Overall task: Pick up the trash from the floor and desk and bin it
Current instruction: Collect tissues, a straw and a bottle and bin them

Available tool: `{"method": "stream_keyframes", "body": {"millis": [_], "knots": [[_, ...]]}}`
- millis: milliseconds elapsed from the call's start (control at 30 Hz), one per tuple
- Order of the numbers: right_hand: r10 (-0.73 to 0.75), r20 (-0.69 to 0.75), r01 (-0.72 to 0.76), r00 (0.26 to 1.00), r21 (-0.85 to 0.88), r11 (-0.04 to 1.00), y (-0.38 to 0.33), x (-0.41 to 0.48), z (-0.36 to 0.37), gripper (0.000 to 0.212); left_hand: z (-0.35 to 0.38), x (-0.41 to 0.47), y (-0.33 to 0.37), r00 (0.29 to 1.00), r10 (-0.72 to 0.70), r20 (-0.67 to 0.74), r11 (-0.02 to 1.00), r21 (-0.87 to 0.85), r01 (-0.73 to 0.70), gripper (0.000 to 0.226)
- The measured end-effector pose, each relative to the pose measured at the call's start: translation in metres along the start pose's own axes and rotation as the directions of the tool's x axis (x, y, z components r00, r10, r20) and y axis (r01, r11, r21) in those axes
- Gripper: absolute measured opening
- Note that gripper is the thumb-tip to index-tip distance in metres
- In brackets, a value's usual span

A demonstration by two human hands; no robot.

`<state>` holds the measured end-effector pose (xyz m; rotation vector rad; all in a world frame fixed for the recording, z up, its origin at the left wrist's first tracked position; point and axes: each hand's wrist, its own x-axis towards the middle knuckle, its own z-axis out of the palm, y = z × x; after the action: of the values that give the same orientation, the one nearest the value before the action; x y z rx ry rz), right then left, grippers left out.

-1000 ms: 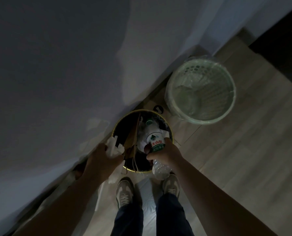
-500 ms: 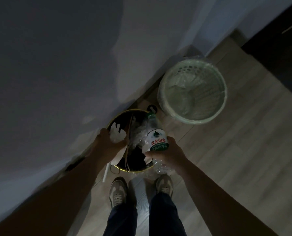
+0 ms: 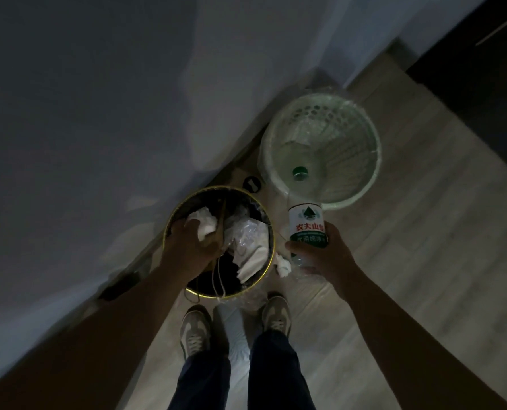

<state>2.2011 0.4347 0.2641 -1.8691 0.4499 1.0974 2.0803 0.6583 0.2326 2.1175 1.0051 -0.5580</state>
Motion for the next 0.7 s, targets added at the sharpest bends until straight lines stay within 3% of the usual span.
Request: {"method": "stream_keyframes", "body": {"millis": [133, 300, 367, 467, 600, 700], "knots": [[-0.048, -0.106, 0.046, 0.993, -0.019, 0.999, -0.009, 0.002, -0.014, 0.069, -0.001, -0.001, 0.023, 0.998, 0.065, 0.006, 0.993, 0.096, -0.066, 0.03], [-0.063, -0.147, 0.053, 0.987, -0.071, 0.996, -0.03, 0.013, -0.032, 0.056, 0.012, 0.002, 0.037, 0.988, 0.084, 0.13, 0.995, 0.038, -0.09, 0.042], [-0.063, -0.164, 0.058, 0.984, -0.035, 0.998, -0.042, 0.023, -0.039, 0.053, 0.02, 0.003, 0.042, 0.981, 0.088, 0.171, 0.995, 0.038, -0.096, 0.029], [-0.052, -0.171, 0.069, 0.984, 0.093, 0.993, -0.054, 0.034, -0.048, 0.072, 0.028, 0.004, 0.053, 0.973, 0.13, 0.189, 0.984, 0.097, -0.15, 0.019], [-0.14, -0.281, 0.128, 0.949, -0.06, 0.99, -0.035, 0.026, -0.054, 0.072, 0.038, 0.006, 0.063, 0.956, 0.209, 0.205, 0.952, 0.182, -0.247, 0.009], [-0.121, -0.365, 0.075, 0.923, -0.137, 0.988, 0.002, 0.019, -0.06, 0.057, 0.047, 0.008, 0.072, 0.946, 0.21, 0.247, 0.946, 0.191, -0.26, 0.007]]}}
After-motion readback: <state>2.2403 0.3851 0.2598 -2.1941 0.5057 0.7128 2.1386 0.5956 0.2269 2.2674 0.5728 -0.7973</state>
